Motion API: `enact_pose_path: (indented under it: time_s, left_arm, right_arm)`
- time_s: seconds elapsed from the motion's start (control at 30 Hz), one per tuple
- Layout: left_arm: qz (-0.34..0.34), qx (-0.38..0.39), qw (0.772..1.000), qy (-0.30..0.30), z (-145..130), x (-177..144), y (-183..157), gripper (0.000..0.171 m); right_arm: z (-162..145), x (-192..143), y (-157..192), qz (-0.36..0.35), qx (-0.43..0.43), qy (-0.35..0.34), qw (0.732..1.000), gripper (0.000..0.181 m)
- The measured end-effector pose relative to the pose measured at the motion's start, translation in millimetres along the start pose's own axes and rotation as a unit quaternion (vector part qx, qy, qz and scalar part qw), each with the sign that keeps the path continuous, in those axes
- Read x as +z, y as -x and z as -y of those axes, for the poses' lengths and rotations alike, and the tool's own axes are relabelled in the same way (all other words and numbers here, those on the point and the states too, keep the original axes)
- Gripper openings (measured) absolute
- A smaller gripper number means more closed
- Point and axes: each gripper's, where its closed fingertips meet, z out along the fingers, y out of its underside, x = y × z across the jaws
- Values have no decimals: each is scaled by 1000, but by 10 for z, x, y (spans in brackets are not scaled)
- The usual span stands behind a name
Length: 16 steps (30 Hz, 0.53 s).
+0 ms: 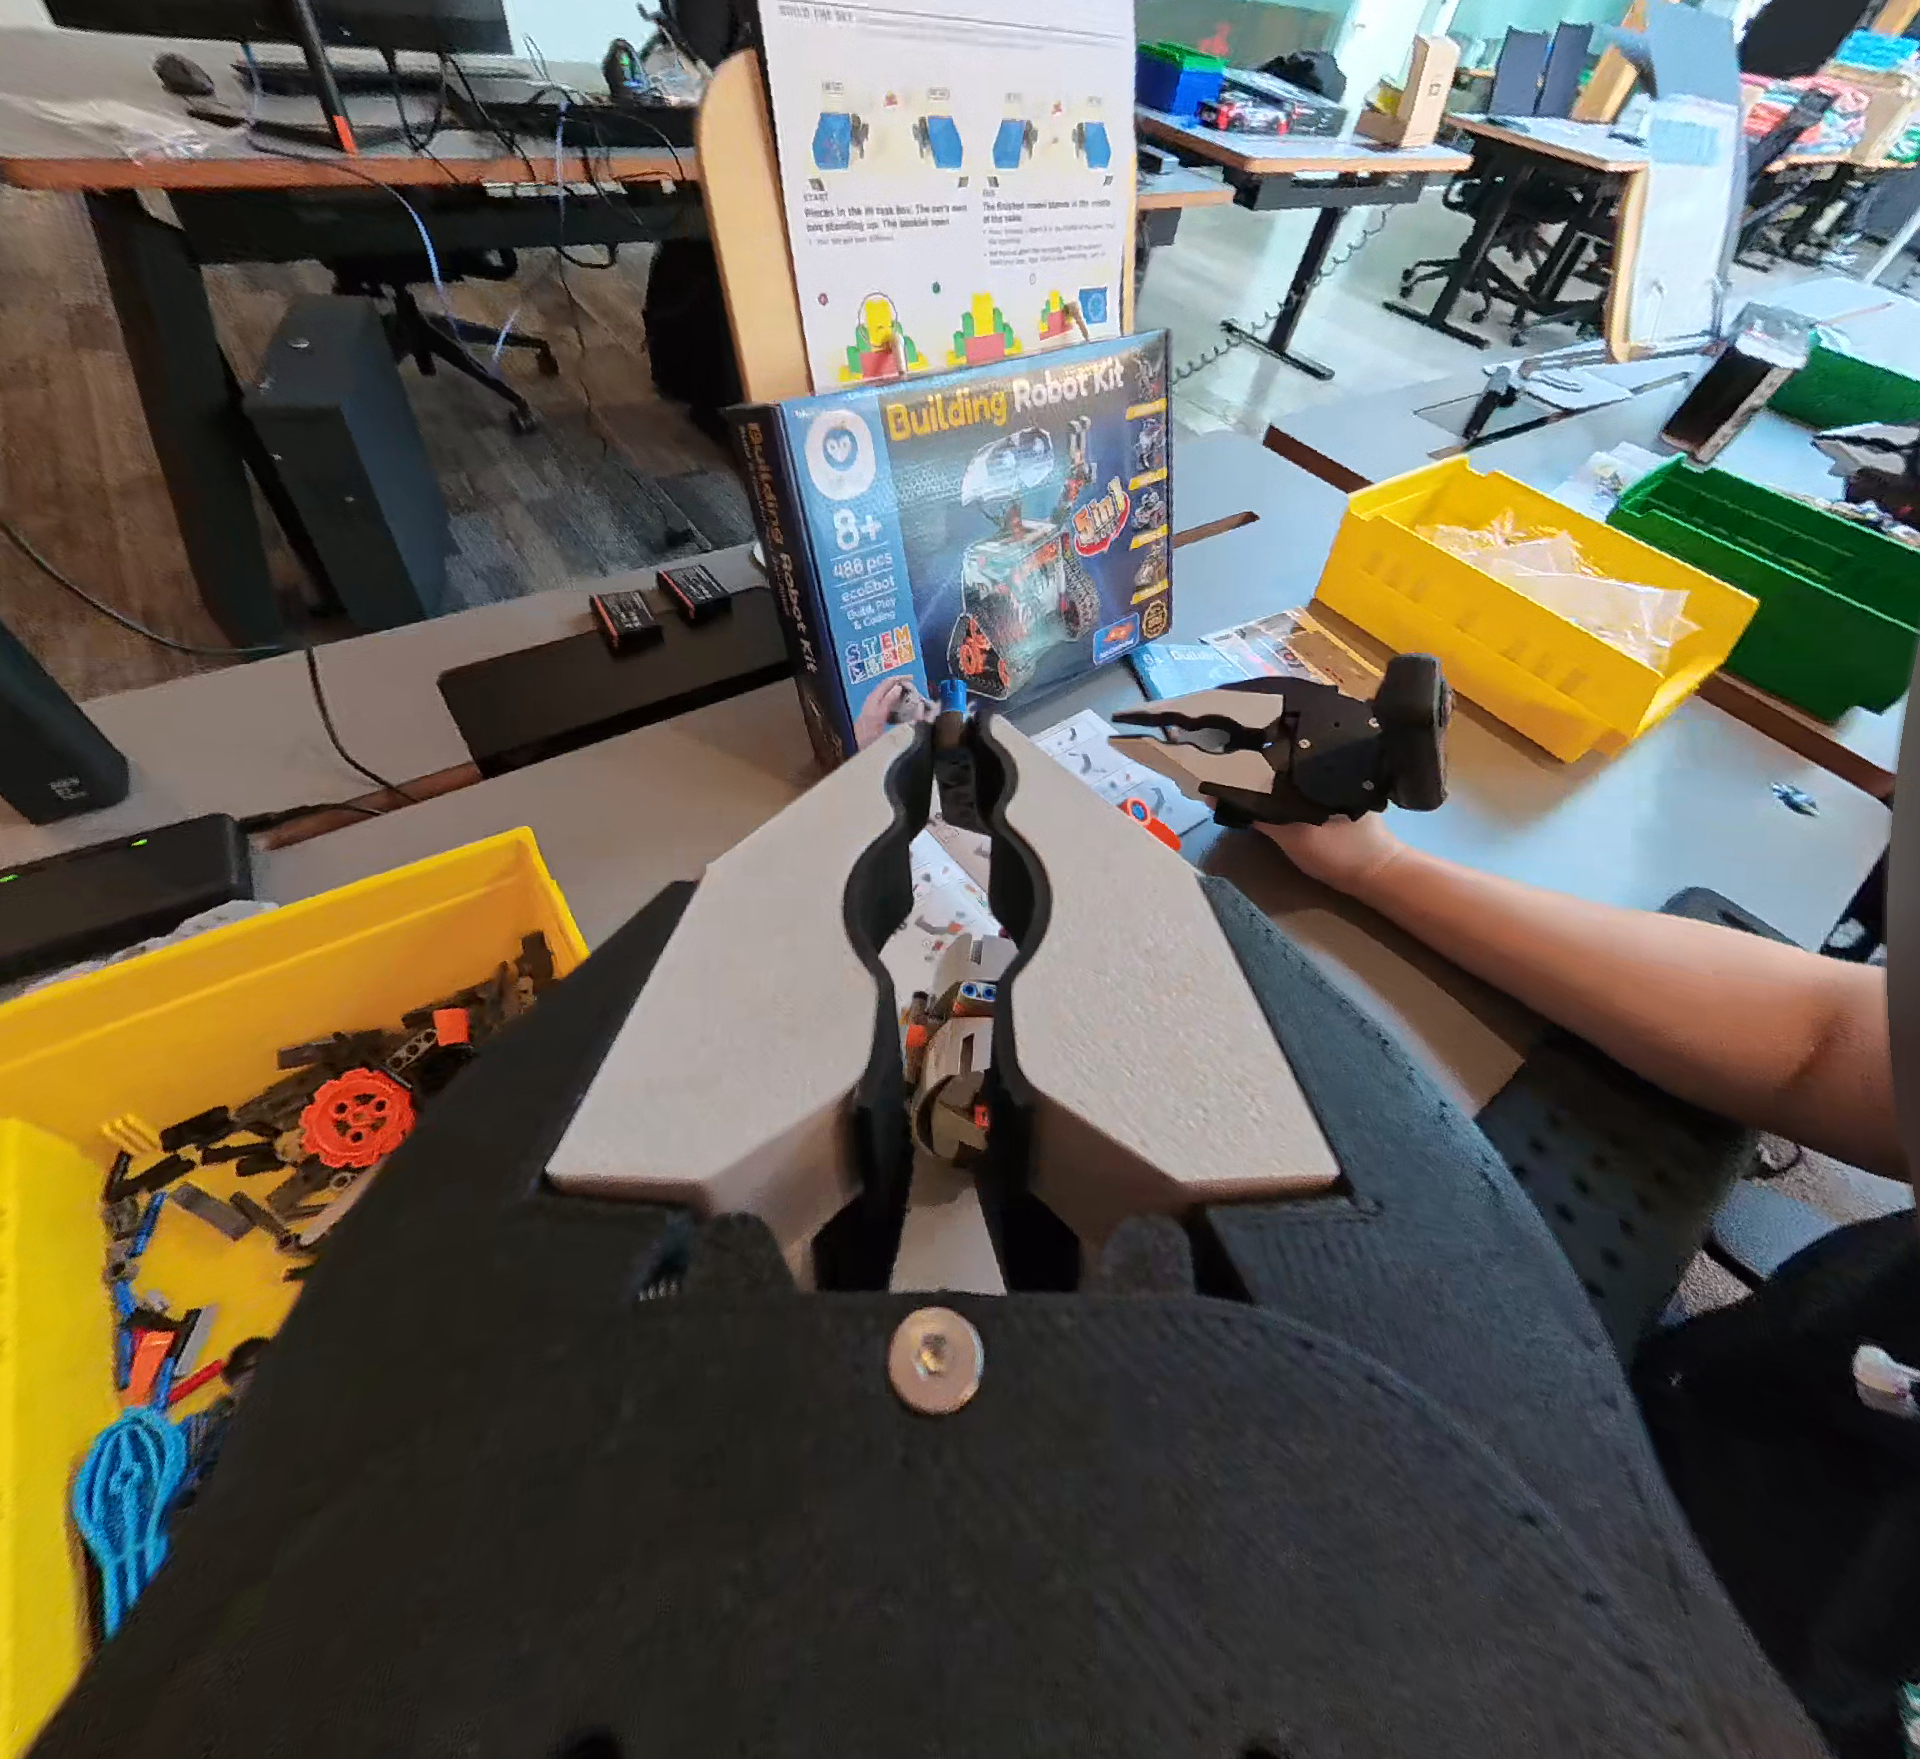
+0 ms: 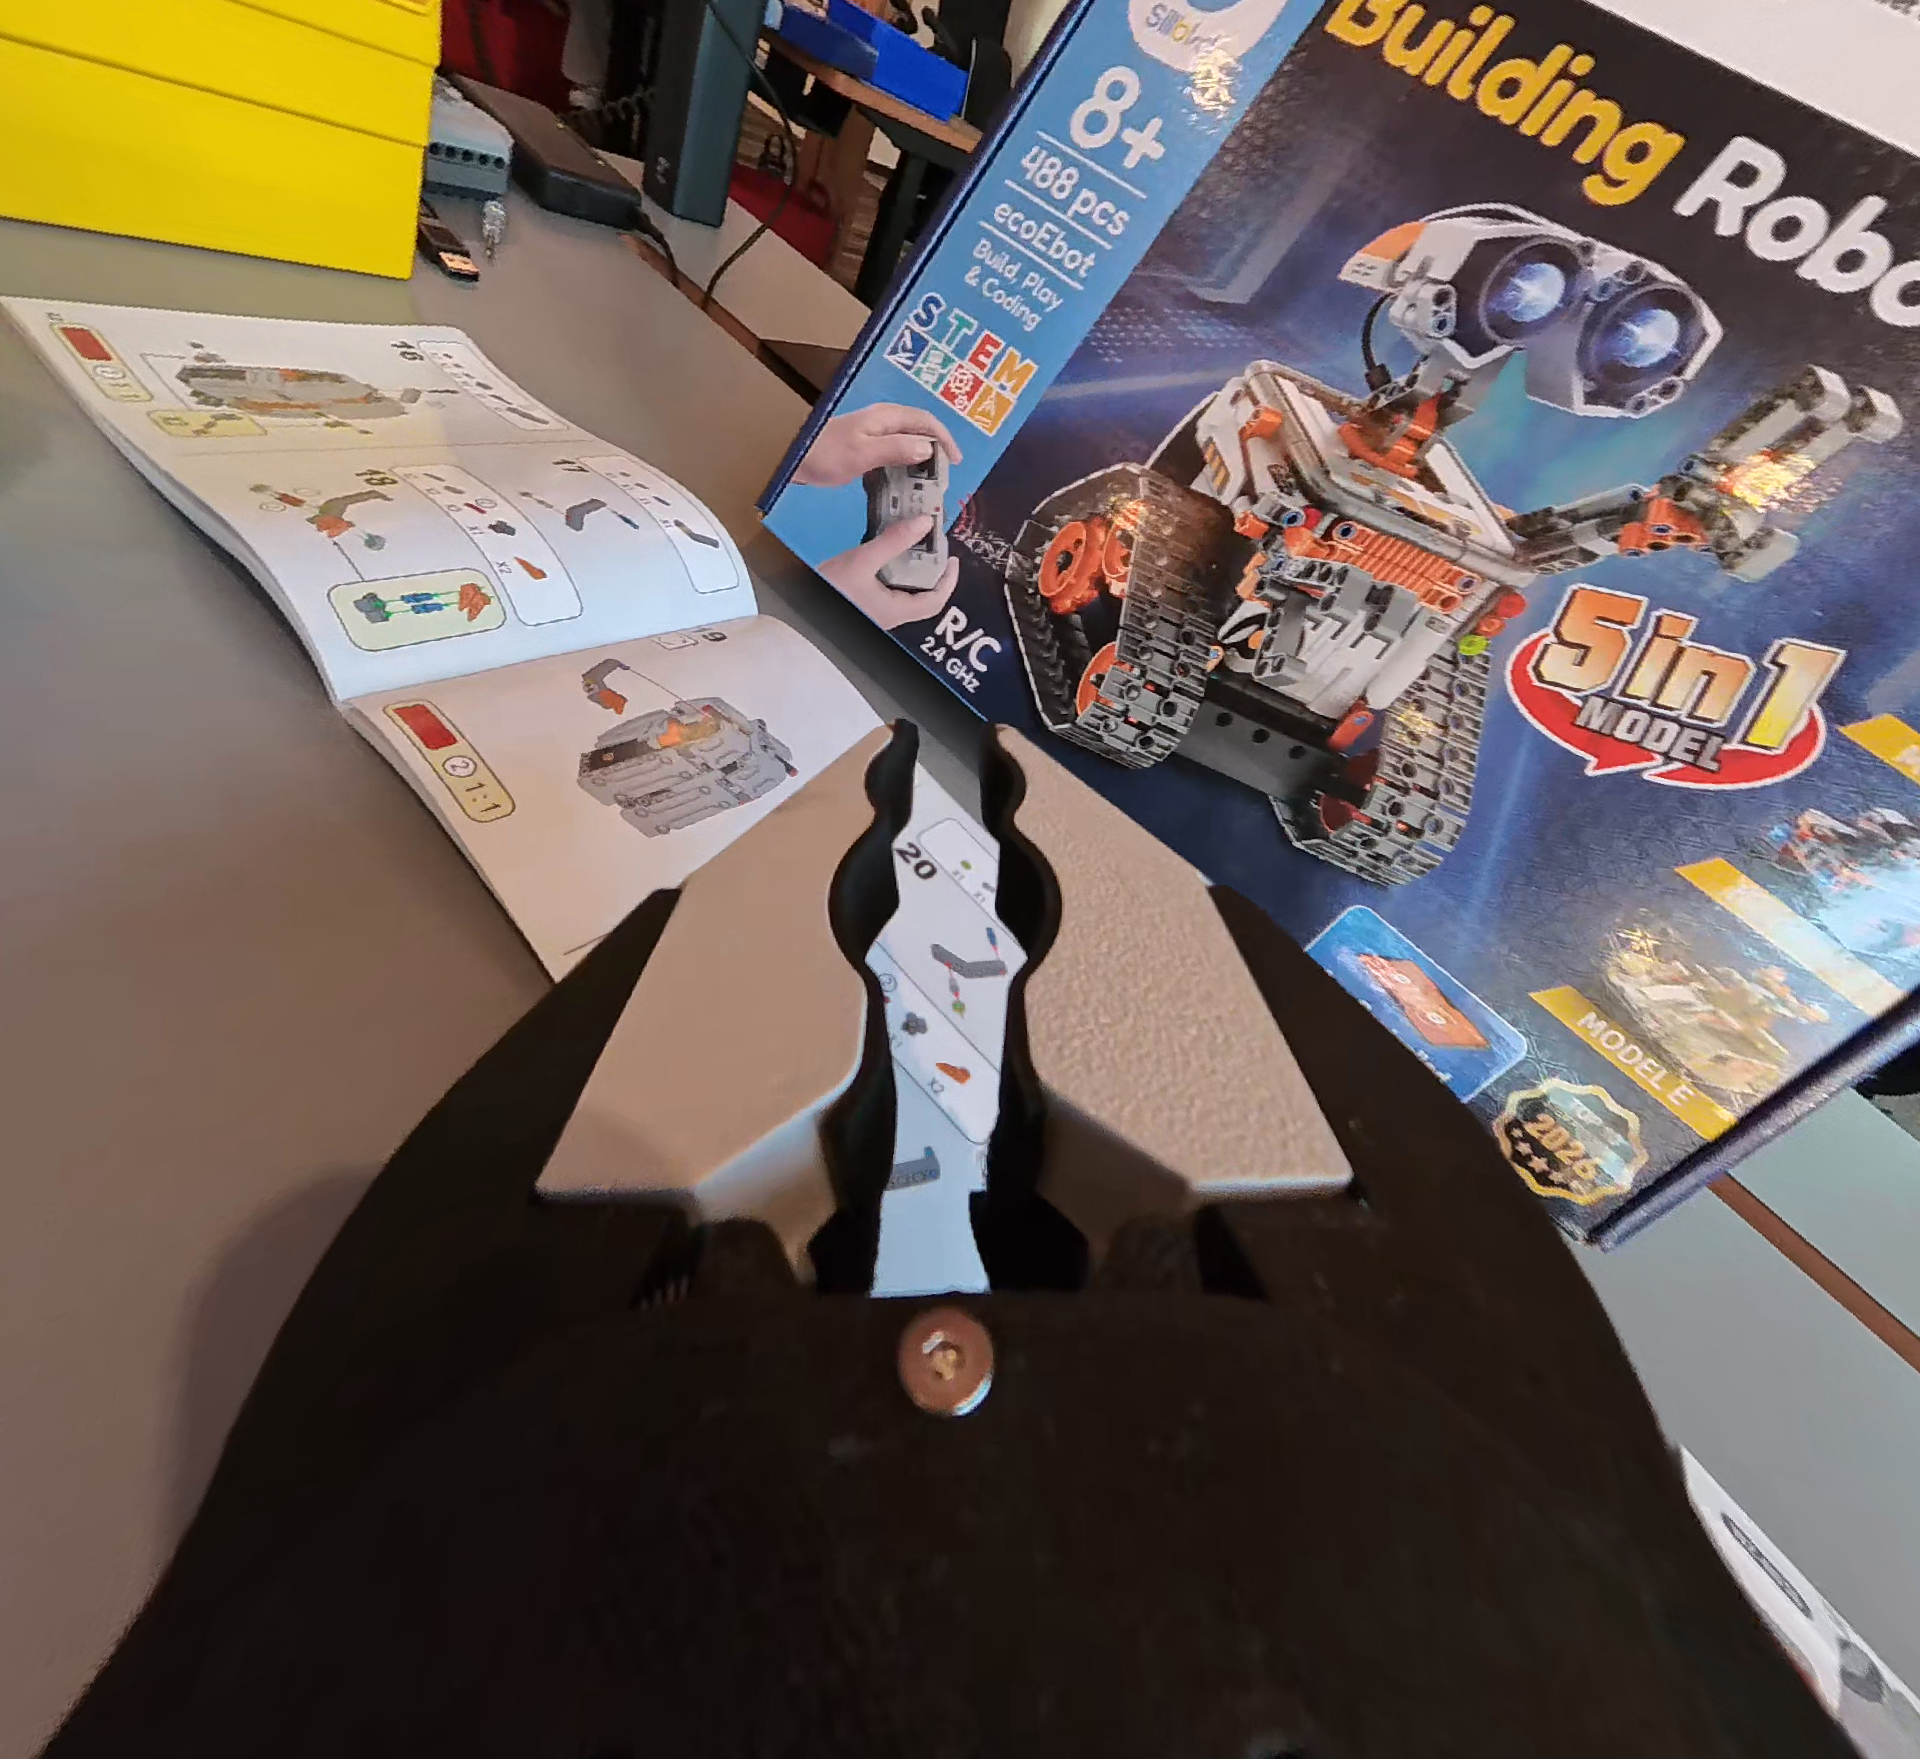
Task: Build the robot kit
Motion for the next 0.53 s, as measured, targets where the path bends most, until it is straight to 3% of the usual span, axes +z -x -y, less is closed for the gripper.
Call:
enact_pose_path:
  time_s: [0.23, 0.53]
  left_arm:
    - [0, 8, 998, 55, -185, 231, 117, 5]
    - [-26, 0, 999, 41, -134, 396, 158, 5]
  right_arm:
    - [6, 15, -94, 5, 54, -8, 999, 11]
    - [-8, 29, -143, 7, 80, -7, 997, 11]
